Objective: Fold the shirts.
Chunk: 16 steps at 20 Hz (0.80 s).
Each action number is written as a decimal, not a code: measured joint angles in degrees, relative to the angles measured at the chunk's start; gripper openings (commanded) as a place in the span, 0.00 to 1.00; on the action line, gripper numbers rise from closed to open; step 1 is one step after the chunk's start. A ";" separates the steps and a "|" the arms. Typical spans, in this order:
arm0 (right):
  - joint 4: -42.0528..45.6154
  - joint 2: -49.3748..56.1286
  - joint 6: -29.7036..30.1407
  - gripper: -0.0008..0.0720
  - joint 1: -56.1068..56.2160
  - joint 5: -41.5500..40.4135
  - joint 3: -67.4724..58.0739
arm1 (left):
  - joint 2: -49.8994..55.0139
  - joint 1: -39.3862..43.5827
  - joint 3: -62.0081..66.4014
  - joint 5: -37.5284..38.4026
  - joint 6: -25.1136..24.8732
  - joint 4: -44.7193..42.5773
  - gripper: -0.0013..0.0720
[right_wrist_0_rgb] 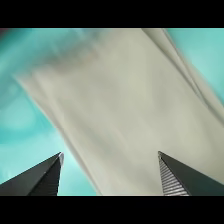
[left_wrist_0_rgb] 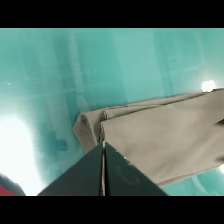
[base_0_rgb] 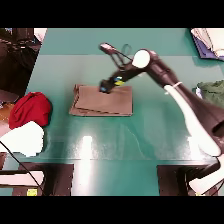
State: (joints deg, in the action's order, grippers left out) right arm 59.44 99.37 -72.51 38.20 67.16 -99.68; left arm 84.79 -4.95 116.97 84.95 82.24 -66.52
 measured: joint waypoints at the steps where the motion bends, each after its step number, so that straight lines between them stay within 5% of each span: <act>1: 0.68 -2.19 -1.03 0.91 -2.95 0.28 4.79 | 0.00 0.00 -0.59 0.17 0.00 0.15 0.06; 7: -8.76 -10.67 -4.07 0.91 -18.32 -6.58 28.89 | 0.00 -0.02 -4.81 -0.20 -0.07 2.14 0.06; 14: -27.50 -3.43 2.47 0.90 -19.32 -8.26 34.75 | 0.00 -0.02 -5.75 -1.68 -0.22 3.21 0.06; 16: -30.38 -0.98 3.85 0.78 -17.25 -8.24 33.44 | 0.00 -0.02 -5.79 -1.77 -0.22 3.26 0.06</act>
State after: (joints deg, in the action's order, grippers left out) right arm 29.06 98.39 -68.66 20.95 58.92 -66.24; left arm 84.79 -4.97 111.18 83.18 82.02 -63.26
